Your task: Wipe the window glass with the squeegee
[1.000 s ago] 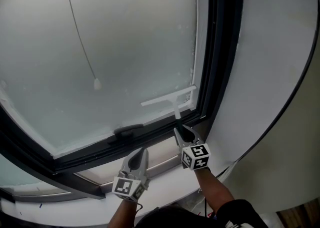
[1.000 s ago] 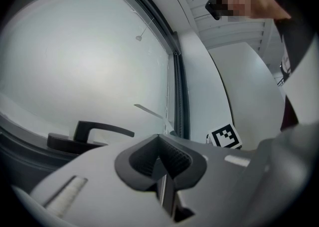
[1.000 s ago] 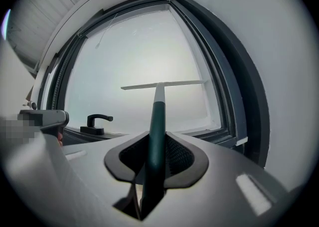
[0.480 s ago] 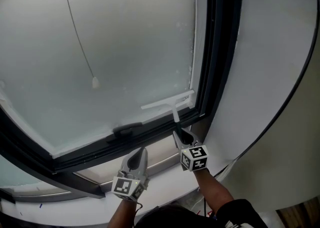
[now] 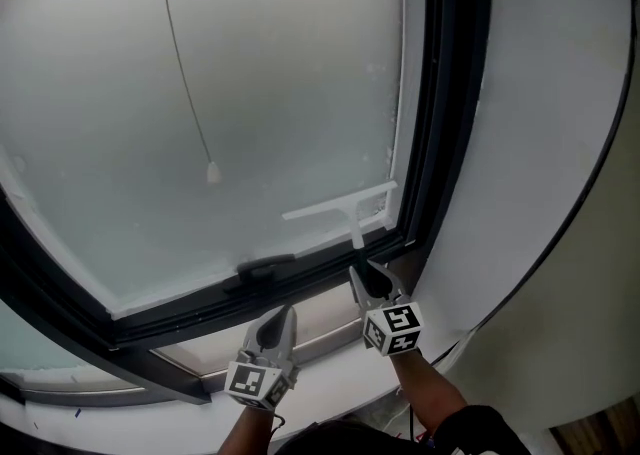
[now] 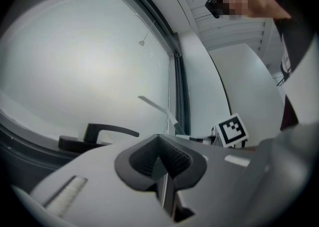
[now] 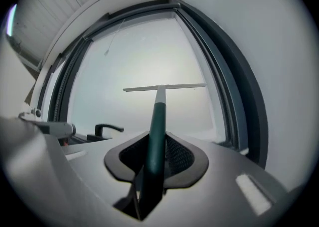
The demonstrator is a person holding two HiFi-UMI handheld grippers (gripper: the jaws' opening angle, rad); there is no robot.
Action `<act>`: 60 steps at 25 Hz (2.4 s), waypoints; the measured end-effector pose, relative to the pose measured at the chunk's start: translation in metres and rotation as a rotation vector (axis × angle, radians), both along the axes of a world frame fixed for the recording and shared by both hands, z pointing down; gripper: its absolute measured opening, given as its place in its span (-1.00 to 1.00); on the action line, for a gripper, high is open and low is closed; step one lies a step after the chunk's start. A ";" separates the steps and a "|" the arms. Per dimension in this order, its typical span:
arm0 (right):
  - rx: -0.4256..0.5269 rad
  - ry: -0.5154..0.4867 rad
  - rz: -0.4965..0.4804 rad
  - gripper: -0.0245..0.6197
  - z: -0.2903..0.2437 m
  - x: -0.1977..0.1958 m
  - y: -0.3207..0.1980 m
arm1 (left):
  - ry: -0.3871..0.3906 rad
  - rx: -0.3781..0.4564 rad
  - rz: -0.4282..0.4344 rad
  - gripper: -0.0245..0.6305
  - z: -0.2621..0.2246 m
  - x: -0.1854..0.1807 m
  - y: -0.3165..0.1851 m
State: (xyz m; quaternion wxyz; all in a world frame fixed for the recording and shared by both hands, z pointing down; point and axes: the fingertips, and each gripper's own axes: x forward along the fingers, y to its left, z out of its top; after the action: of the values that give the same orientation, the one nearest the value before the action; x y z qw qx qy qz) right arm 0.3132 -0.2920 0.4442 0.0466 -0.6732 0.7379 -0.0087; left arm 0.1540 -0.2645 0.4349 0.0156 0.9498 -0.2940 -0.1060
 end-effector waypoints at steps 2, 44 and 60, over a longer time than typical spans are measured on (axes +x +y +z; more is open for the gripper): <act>0.076 0.026 -0.016 -0.64 -0.047 -0.011 -0.006 | 0.013 0.014 -0.003 -0.93 -0.008 -0.006 0.000; 0.393 0.092 0.014 -0.64 -0.318 -0.081 -0.077 | 0.001 0.190 -0.032 -0.93 -0.069 -0.074 -0.020; 0.341 0.083 0.006 -0.64 -0.277 -0.078 -0.075 | -0.020 0.152 -0.050 -0.93 -0.054 -0.073 -0.012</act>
State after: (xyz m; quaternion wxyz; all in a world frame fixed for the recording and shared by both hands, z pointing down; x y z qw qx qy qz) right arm 0.2354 -0.3666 0.1668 0.1297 -0.6576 0.7279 0.1444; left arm 0.0805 -0.2767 0.3809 -0.0621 0.9416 -0.3089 -0.1191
